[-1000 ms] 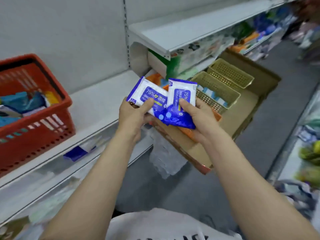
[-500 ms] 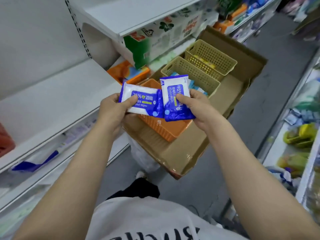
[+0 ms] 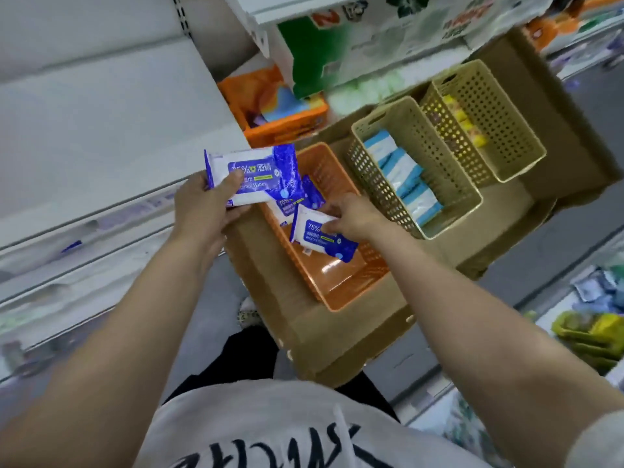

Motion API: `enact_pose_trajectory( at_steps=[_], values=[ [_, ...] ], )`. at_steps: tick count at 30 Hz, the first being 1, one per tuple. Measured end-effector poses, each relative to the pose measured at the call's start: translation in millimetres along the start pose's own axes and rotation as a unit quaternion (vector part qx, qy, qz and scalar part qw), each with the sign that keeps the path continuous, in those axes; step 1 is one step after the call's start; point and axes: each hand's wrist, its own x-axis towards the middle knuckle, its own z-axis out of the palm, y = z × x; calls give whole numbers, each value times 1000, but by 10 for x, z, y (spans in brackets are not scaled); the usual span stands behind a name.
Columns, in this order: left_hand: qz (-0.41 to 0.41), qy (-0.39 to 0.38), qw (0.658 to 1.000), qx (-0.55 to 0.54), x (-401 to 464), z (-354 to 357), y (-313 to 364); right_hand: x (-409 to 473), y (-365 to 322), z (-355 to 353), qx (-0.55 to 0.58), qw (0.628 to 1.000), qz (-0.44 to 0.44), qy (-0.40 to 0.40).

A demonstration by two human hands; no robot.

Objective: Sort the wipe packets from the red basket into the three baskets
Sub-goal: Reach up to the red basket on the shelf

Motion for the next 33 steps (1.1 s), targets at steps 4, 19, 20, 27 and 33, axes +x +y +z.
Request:
enact_pose_trajectory(
  at_steps=[4, 19, 20, 27, 33],
  values=[
    [-14, 93, 995, -19, -43, -126, -255, 471, 7, 204, -131, 986, -68, -74],
    [-29, 259, 960, -100, -659, 300, -955, 907, 140, 458, -235, 944, -231, -27],
    [-27, 263, 959, -105, -664, 317, -956, 903, 164, 497, -237, 943, -233, -3],
    [-40, 195, 977, -74, -624, 476, -904, 671, -71, -141, 163, 965, -188, 87],
    [-11, 175, 984, -1, -468, 773, -937, 474, -95, -465, 96, 953, -240, -159]
  ],
)
